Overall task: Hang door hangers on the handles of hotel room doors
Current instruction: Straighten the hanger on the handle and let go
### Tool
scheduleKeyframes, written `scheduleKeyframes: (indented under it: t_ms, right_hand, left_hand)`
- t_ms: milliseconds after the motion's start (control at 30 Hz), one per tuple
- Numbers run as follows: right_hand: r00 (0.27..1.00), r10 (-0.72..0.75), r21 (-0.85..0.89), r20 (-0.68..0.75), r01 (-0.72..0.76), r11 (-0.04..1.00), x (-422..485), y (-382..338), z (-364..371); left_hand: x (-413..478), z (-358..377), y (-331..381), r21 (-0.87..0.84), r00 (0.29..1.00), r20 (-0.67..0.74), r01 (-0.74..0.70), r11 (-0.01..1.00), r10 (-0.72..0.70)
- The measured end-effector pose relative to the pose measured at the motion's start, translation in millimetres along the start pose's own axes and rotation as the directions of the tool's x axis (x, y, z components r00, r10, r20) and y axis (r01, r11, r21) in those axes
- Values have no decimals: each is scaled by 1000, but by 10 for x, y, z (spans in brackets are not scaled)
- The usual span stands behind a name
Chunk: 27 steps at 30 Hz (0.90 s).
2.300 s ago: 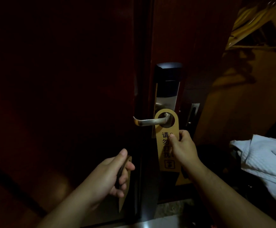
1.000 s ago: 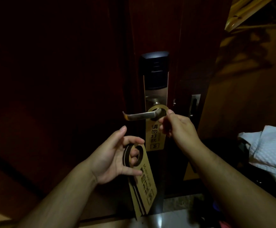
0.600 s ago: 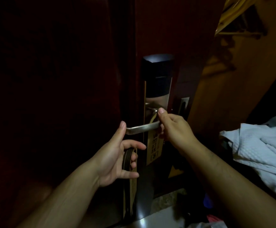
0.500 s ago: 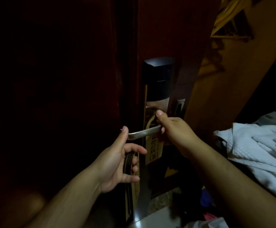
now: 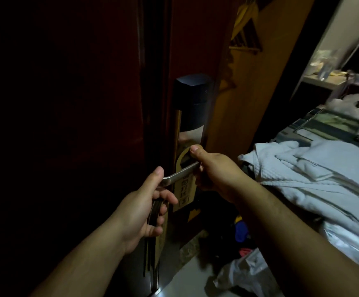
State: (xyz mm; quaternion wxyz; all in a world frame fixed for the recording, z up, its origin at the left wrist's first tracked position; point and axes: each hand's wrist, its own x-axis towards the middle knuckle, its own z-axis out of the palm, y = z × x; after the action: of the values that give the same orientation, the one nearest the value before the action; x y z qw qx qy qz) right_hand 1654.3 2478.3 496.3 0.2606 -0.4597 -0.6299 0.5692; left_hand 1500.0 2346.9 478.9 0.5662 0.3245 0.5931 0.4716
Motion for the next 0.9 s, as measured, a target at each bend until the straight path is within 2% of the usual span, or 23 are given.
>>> scheduleKeyframes:
  t_ms: [367, 500, 667, 800, 900]
  right_hand:
    - [992, -41, -12, -119, 40, 999, -574, 197, -61]
    - [989, -25, -3, -149, 25, 1000, -863, 328, -112]
    - [979, 11, 121, -203, 14, 993, -1271, 415, -128]
    - [966, 71, 188, -249, -24, 982, -1578, 435, -118]
    - [945, 70, 223, -319, 3, 975, -1799, 447, -49]
  left_hand:
    - [-360, 189, -74, 48, 998, -11, -67, 997, 68]
    - [-543, 259, -174, 83, 996, 62, -70, 994, 65]
    - [-787, 290, -244, 194, 990, 138, -51, 980, 25]
    - [-941, 298, -277, 221, 971, 241, -63, 973, 8]
    - [-1019, 287, -305, 232, 945, 328, -82, 969, 2]
